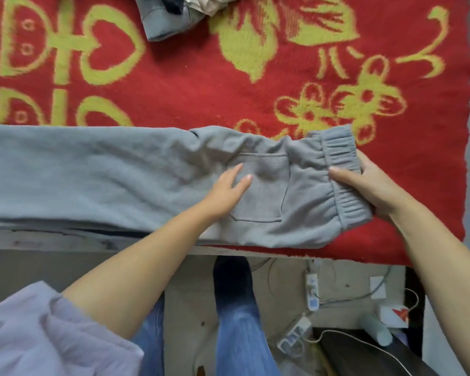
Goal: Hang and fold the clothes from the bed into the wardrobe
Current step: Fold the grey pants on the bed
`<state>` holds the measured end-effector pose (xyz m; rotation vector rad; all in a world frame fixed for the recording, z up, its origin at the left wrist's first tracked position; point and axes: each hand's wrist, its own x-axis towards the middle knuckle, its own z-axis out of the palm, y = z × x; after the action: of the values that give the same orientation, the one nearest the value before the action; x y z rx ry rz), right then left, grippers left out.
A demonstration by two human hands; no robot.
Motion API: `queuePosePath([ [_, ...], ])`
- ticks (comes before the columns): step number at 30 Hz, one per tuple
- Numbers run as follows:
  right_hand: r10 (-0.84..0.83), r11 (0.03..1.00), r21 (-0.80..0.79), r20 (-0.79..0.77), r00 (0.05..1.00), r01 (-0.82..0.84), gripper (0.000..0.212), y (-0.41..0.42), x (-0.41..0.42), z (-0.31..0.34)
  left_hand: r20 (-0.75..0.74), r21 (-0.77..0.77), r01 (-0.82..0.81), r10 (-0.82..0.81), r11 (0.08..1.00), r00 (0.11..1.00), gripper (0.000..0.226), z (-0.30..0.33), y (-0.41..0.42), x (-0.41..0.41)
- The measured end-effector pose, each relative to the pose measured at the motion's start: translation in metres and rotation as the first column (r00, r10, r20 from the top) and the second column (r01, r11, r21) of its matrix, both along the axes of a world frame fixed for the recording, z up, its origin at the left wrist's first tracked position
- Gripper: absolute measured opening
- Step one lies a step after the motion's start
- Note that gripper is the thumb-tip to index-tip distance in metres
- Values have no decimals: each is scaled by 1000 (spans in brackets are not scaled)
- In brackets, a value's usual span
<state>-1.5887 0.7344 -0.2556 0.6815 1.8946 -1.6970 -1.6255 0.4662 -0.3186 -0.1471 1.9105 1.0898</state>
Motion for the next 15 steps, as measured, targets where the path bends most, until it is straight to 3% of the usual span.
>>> queuePosePath([
  [1, 38, 999, -28, -19, 999, -39, 55, -23, -9, 16, 95, 167, -134, 119, 977, 988, 53, 18, 1, 1],
  [3, 125, 988, -86, -72, 990, -131, 48, -80, -24, 42, 302, 380, -375, 269, 846, 914, 56, 50, -8, -1],
  [6, 230, 968, -77, -127, 965, -241, 47, -176, -36, 48, 442, 474, -602, 417, 643, 794, 64, 69, -57, -12],
  [8, 262, 950, -139, -138, 955, -280, 56, -228, -39, 35, 469, 455, -680, 494, 575, 732, 58, 71, -105, -20],
  [9, 310, 931, -155, -137, 941, -329, 61, -248, -40, 26, 432, 430, -679, 525, 595, 733, 56, 67, -130, -24],
  [11, 483, 861, -108, -136, 865, -497, 66, -274, -38, 5, 264, 351, -597, 536, 721, 802, 59, 54, -176, -32],
  [13, 613, 787, 16, -129, 780, -616, 63, -288, -33, -16, 152, 171, -458, 436, 872, 887, 81, 32, -208, -38],
  [15, 567, 821, 205, -180, 804, -533, 47, -290, -29, -31, 72, -75, -308, 313, 948, 947, 89, 2, -222, -40],
])
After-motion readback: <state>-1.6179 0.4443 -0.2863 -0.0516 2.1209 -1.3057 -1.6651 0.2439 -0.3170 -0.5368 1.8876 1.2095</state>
